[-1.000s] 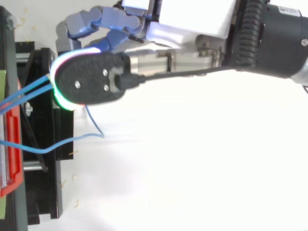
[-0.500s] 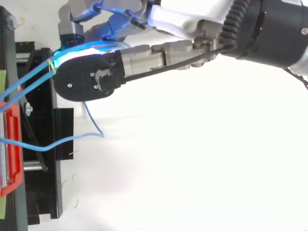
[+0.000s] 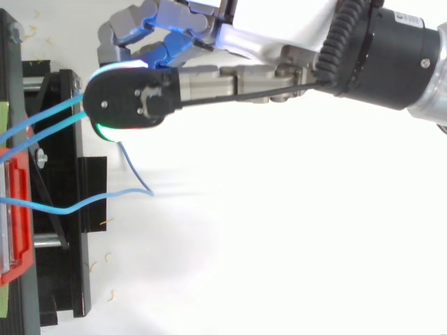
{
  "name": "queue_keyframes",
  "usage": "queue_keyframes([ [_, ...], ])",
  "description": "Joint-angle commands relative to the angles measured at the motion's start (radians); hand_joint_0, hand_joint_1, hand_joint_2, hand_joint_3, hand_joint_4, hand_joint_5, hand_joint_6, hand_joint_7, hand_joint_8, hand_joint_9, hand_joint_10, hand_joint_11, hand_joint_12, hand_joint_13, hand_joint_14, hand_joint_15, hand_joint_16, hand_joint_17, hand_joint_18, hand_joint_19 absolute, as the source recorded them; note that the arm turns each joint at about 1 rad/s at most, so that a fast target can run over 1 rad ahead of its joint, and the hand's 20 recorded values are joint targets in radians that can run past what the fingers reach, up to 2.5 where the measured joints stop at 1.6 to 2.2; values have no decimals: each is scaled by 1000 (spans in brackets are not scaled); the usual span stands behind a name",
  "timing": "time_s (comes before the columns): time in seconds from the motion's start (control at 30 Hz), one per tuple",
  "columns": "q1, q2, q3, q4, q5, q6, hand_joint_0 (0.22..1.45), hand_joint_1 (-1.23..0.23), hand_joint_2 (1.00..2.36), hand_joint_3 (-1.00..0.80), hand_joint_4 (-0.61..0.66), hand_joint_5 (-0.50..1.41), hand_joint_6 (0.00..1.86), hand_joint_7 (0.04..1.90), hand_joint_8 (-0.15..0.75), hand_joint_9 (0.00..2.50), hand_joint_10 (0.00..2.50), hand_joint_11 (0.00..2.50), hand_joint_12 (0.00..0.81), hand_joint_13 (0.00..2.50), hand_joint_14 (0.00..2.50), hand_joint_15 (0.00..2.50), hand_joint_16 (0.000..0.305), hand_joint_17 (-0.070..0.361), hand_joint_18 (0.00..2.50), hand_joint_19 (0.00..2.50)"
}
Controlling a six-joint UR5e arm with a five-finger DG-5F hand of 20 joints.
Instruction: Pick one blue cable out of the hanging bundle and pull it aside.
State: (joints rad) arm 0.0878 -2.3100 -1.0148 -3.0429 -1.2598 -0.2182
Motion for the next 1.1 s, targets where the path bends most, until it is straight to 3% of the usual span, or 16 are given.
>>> queue_keyframes([
  [0.0, 3, 0, -13, 49, 5, -7, 579, -515, 1019, -120, 197, -146, 735, 1172, 331, 731, 12, 553, 434, 508, 12, 327, 58, 129, 437, 521],
  [0.17, 0, 0, -14, 52, 2, -20, 589, -648, 1005, 11, 250, -161, 753, 1095, 371, 728, 9, 555, 482, 538, 10, 320, 67, 151, 514, 476],
  [0.27, -5, 0, -14, 52, 2, -20, 560, -662, 1017, -107, 221, -172, 751, 1140, 342, 699, 13, 579, 448, 508, 11, 331, 61, 136, 466, 507],
  [0.3, -5, 0, -13, 52, 2, -20, 532, -646, 1015, -233, 211, -172, 747, 1160, 327, 684, 14, 579, 433, 496, 11, 333, 58, 130, 447, 519],
  [0.37, -5, 0, -14, 52, 3, -21, 519, -625, 1012, -318, 217, -169, 751, 1150, 330, 684, 12, 582, 438, 497, 13, 335, 58, 132, 452, 517],
  [0.43, -5, 0, -14, 52, 5, -24, 513, -483, 1006, -409, 220, -162, 752, 1154, 334, 701, 12, 572, 438, 500, 11, 333, 59, 133, 452, 516],
  [0.57, -5, 1, -13, 56, 3, -33, 542, -365, 1007, -407, 207, -153, 755, 1165, 331, 713, 12, 566, 428, 496, 11, 335, 57, 129, 437, 531],
  [0.67, -5, 0, -13, 56, 2, -36, 568, -336, 1011, -372, 203, -149, 761, 1175, 330, 730, 12, 567, 426, 499, 12, 339, 56, 126, 427, 546],
  [0.83, -7, 0, -13, 58, 0, -41, 595, -445, 1022, -152, 230, -134, 738, 1111, 328, 746, 12, 573, 423, 516, 12, 331, 55, 124, 456, 539],
  [0.93, -7, 0, -13, 58, 0, -43, 615, -577, 1017, -23, 273, -103, 597, 1256, 346, 757, 13, 553, 446, 542, 11, 328, 60, 135, 517, 506],
  [1.07, -11, 0, -13, 58, -1, -44, 629, -707, 1008, 86, 290, -111, 585, 1258, 354, 753, 12, 556, 465, 563, 10, 332, 64, 144, 556, 488],
])
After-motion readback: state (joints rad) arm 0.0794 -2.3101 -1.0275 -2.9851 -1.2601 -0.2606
